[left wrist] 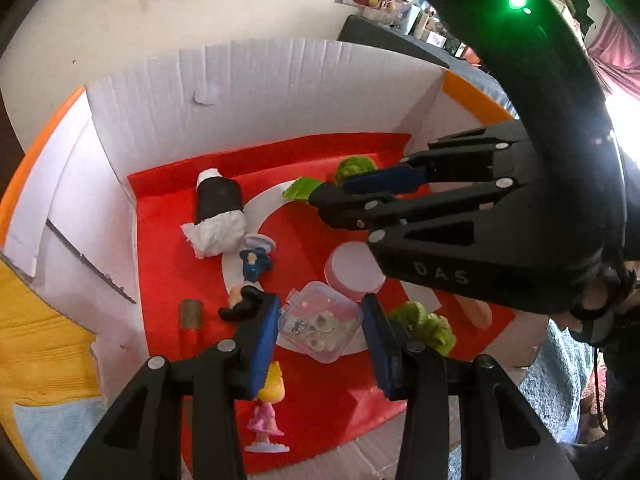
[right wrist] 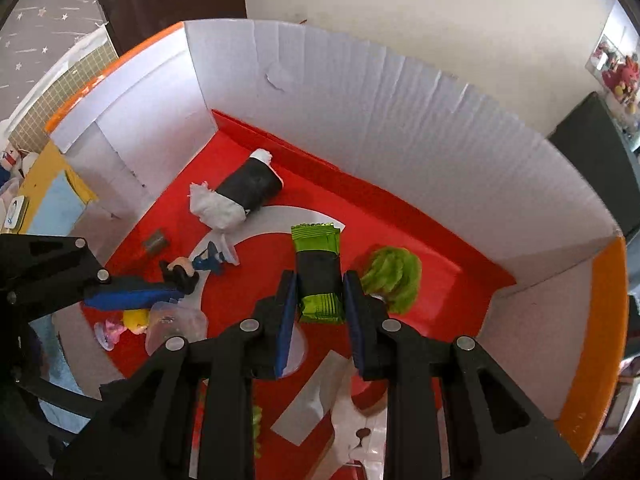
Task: Organize objects
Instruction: 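Lower and release the container and packet with both tools inside the box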
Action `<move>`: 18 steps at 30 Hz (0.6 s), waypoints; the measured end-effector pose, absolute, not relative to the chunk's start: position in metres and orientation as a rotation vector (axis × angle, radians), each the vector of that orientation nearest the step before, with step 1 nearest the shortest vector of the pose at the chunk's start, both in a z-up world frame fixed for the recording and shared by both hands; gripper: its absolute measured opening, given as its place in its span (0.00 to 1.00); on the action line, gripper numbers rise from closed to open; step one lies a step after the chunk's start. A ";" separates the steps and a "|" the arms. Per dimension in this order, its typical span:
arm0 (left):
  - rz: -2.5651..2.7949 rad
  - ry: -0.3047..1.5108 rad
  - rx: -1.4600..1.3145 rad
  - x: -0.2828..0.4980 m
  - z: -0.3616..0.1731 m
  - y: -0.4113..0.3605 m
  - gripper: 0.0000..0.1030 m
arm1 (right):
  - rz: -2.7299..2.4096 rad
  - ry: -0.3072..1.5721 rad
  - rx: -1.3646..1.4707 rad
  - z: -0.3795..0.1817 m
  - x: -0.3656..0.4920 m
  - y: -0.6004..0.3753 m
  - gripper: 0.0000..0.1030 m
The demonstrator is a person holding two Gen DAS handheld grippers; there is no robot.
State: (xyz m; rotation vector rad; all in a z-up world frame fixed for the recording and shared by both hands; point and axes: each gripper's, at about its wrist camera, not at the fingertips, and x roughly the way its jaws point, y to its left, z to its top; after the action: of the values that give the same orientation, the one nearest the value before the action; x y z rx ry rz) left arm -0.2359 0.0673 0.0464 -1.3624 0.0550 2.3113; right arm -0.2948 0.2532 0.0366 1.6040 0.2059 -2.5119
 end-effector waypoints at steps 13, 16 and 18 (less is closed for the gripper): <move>2.289 0.051 -1.407 -0.231 0.035 0.075 0.42 | -2.463 0.169 1.678 0.021 -0.295 0.259 0.22; 2.287 0.054 -1.404 -0.228 0.035 0.077 0.42 | -2.464 0.163 1.680 0.022 -0.294 0.260 0.22; 2.284 0.056 -1.404 -0.226 0.034 0.078 0.42 | -2.462 0.163 1.682 0.022 -0.293 0.260 0.22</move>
State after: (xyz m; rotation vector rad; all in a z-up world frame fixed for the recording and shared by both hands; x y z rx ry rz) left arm -0.2262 0.0776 0.0344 -1.4038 0.0562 2.2838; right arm -0.2933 0.2605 0.0221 1.6824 0.1632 -2.4615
